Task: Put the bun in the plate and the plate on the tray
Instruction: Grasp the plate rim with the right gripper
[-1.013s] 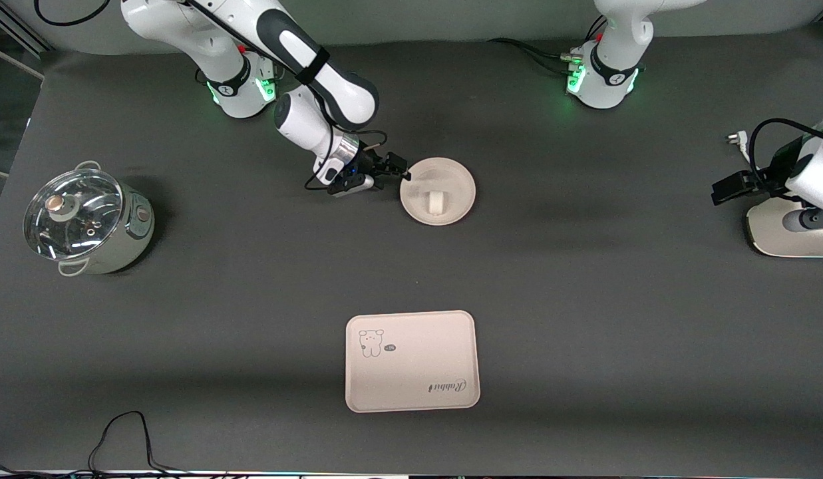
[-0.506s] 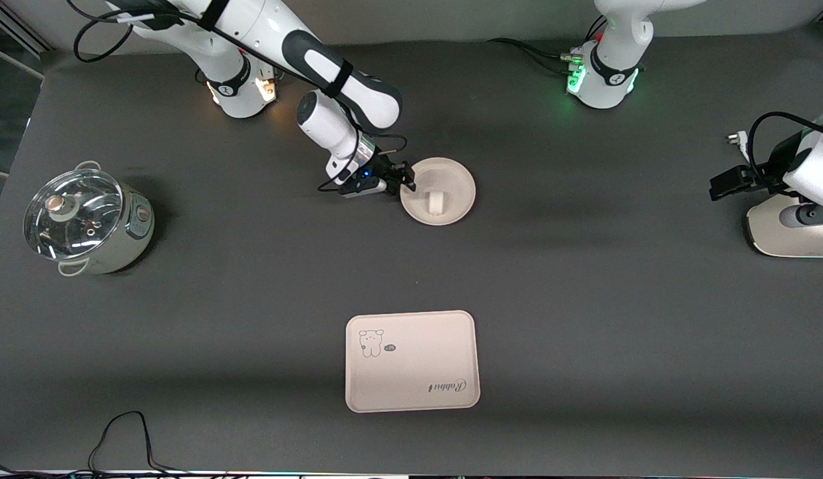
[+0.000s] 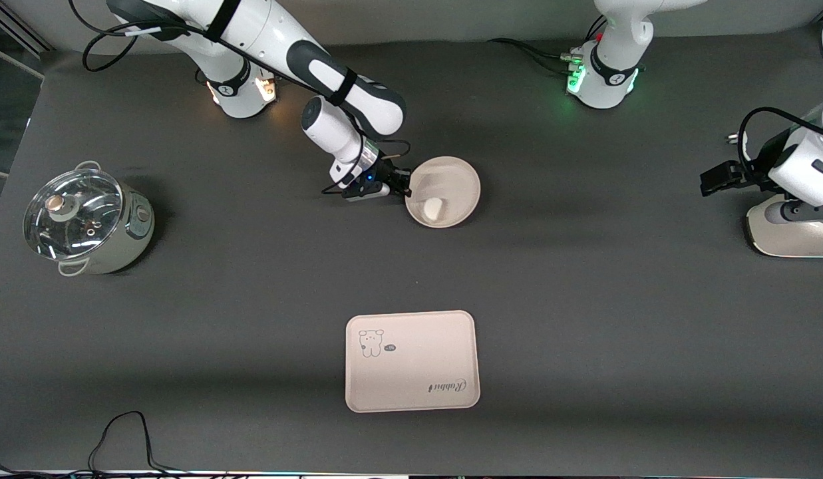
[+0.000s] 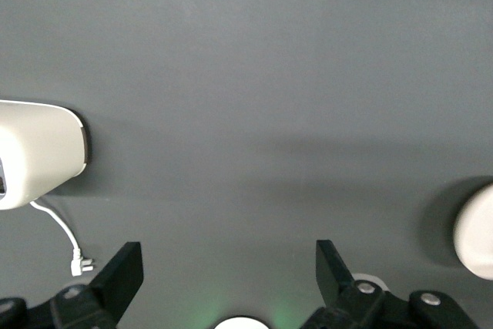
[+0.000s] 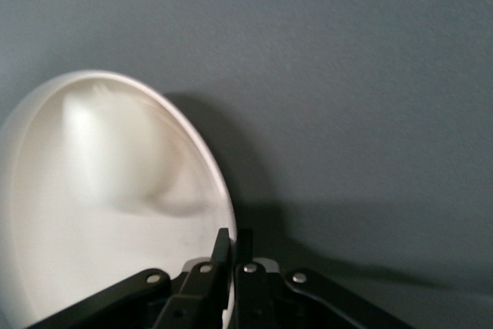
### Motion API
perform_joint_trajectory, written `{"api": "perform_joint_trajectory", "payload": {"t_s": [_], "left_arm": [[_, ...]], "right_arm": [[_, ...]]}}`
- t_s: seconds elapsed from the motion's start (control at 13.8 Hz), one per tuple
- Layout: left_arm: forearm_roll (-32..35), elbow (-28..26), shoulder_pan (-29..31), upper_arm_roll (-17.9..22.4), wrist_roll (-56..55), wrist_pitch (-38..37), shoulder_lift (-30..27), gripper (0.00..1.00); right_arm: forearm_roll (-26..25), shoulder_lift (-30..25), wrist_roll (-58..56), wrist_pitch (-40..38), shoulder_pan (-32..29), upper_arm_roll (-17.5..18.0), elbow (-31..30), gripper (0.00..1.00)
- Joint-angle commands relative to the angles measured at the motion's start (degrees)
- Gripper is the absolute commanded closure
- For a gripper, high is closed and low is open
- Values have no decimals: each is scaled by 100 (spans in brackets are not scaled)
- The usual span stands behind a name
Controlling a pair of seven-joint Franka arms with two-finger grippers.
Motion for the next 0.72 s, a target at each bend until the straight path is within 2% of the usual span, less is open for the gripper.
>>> {"api": "perform_joint_trajectory", "payload": {"t_s": [0.0,0.36,0.58,0.65], "left_arm": [[27,133,-106,-24,-39,-178,42,0],[27,133,-106,-51,-92,-178,77,0],[1,133,-106,-51,-84,-178,69,0],[-26,133,-106,-51,-92,-169,77,0]], "right_arm": [[99,-20,-32,135,-22,-1,293,100],[3,-56,-76,118,-277,-80,601,100],[-303,-38,-94,-442,-637,-177,794,100],[-488,-47,-94,-749,-725,-351,803,100]]}}
